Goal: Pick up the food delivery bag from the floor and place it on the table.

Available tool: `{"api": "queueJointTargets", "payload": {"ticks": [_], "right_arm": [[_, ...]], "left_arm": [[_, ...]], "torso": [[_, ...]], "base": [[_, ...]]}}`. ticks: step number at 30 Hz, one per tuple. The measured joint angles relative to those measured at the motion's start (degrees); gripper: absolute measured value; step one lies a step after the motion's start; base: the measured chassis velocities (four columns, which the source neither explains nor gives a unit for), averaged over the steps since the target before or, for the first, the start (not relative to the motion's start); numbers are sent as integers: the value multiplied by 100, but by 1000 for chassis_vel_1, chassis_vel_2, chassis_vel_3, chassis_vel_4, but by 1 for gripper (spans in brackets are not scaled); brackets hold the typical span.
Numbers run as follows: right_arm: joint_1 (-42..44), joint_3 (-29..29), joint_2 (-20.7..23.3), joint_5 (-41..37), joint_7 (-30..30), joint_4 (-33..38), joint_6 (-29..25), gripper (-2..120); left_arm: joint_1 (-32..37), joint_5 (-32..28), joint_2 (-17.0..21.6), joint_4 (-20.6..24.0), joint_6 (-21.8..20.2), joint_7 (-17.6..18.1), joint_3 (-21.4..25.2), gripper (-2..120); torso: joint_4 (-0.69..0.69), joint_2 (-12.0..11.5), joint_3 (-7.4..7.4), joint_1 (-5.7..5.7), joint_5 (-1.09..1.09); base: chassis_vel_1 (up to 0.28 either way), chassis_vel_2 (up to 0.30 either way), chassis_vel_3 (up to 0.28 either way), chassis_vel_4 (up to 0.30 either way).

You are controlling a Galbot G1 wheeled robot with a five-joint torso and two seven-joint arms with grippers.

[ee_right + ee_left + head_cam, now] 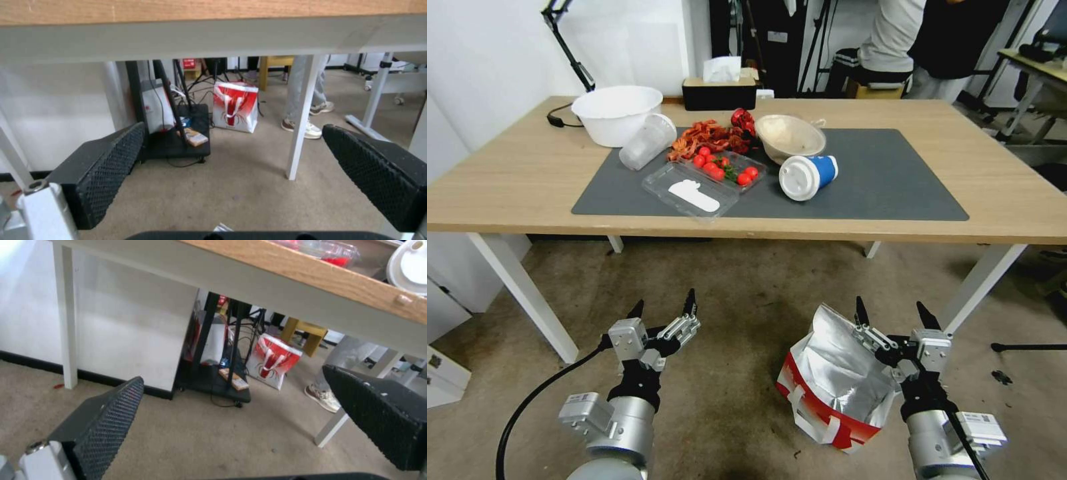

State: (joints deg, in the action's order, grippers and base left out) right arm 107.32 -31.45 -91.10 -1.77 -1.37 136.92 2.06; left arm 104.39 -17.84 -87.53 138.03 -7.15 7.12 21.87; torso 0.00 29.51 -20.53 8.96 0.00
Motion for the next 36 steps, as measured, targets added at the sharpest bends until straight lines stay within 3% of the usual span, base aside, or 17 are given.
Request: {"api": "queueJointTargets", "payload": {"ticks": [36], "right_arm": [[-22, -3, 9, 32, 43, -53, 2, 100]], "left_arm": [[-17, -18, 2, -17, -3, -4, 13, 100]], "torso": [[0, -827, 537, -288, 0]], "base": [[0, 0, 0, 0]]}}
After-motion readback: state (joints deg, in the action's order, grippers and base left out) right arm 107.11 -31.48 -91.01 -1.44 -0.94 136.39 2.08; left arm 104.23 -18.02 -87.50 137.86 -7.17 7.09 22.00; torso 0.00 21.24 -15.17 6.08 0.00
